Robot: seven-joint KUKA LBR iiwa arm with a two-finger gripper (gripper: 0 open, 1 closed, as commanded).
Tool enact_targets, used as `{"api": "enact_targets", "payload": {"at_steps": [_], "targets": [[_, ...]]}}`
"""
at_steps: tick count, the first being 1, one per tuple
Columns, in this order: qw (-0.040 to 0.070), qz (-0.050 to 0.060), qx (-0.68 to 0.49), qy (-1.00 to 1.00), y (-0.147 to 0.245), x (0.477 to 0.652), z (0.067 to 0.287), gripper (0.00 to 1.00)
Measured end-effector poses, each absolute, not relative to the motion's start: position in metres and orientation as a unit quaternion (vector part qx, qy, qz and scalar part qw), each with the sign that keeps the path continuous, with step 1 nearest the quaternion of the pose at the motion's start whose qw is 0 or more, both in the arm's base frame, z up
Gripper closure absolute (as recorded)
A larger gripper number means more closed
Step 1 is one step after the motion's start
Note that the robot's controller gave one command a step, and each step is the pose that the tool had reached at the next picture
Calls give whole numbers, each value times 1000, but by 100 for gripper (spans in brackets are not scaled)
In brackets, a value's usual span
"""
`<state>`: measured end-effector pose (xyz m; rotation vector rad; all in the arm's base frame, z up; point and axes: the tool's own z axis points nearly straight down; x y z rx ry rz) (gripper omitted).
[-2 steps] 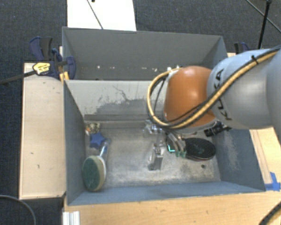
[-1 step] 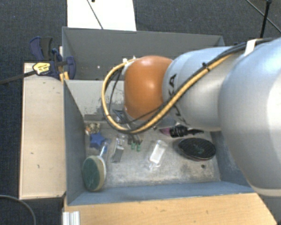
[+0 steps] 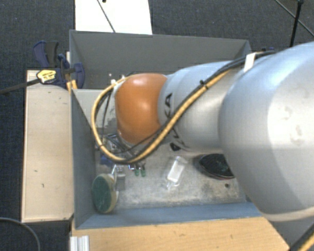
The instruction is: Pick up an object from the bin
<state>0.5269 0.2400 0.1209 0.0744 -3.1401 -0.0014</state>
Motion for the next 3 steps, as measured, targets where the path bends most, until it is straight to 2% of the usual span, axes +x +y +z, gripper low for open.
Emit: {"api": "enact_targets", "payload": {"at_steps": [1, 2, 3], "targets": [[1, 0, 272, -962, 248, 494, 69, 0], [0, 0, 268, -963, 248, 495, 70, 100], [-6, 0, 281, -960, 230, 527, 216, 100]]}}
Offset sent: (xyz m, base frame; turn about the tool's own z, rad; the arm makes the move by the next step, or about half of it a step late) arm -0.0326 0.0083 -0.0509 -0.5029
